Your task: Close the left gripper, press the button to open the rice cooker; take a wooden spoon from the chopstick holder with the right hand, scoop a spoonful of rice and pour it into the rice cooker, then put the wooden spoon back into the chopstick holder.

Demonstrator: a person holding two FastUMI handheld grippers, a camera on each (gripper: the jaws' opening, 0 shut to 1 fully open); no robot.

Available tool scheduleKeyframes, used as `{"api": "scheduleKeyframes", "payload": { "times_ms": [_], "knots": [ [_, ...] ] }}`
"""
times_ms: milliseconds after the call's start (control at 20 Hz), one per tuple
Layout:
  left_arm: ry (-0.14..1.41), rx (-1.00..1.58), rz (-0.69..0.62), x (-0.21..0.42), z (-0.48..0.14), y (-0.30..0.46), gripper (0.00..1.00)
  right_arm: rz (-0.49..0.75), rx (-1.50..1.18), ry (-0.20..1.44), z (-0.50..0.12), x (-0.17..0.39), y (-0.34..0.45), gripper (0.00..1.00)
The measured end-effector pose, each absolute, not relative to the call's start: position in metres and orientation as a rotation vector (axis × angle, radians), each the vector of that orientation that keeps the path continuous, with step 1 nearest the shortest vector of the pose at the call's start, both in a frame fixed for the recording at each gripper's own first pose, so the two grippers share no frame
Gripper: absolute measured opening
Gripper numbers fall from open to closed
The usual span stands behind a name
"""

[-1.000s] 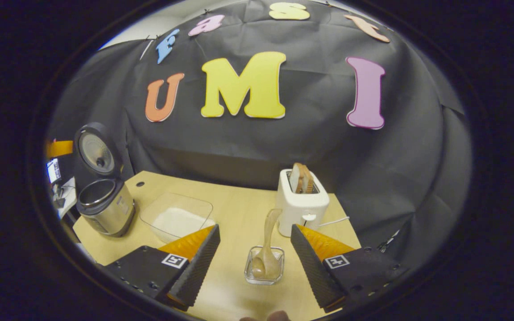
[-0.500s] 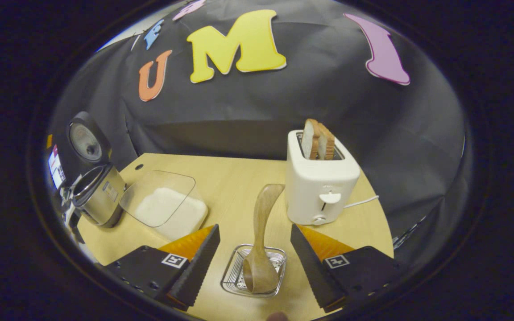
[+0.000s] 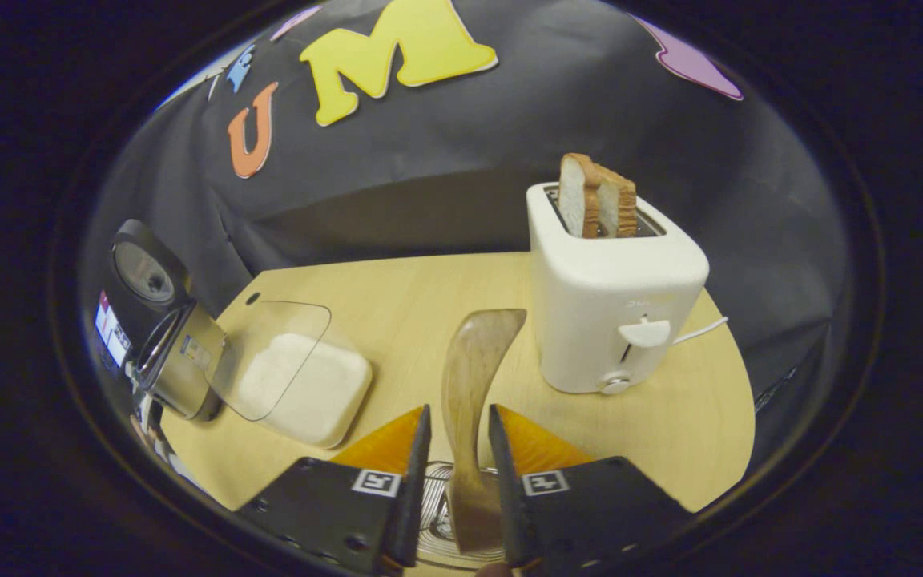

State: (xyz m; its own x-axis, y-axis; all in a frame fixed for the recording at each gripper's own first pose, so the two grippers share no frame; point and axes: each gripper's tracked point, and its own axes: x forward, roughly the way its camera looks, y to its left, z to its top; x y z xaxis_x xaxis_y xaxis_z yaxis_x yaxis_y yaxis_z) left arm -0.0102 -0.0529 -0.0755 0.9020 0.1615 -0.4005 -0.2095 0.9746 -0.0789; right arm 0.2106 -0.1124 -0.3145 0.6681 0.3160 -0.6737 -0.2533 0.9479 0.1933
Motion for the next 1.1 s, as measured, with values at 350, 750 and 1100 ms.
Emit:
{"api": "scheduleKeyframes", "payload": {
  "times_ms": [350,750,1100],
  "knots": [
    [0.402,-0.111,0.191,-0.013,-0.073,-0.051,1.0,0.305,0.104,0.792,-0.316,0.211,-0.122,0.05],
    [0.409,-0.138,0.163,-0.007,-0.079,-0.051,1.0,0.223,0.146,0.696,-0.266,0.196,-0.141,0.05],
    [0.377,-0.175,0.113,0.003,-0.081,-0.047,1.0,0.213,0.068,0.614,-0.214,0.188,-0.126,0.0]
  ]
}}
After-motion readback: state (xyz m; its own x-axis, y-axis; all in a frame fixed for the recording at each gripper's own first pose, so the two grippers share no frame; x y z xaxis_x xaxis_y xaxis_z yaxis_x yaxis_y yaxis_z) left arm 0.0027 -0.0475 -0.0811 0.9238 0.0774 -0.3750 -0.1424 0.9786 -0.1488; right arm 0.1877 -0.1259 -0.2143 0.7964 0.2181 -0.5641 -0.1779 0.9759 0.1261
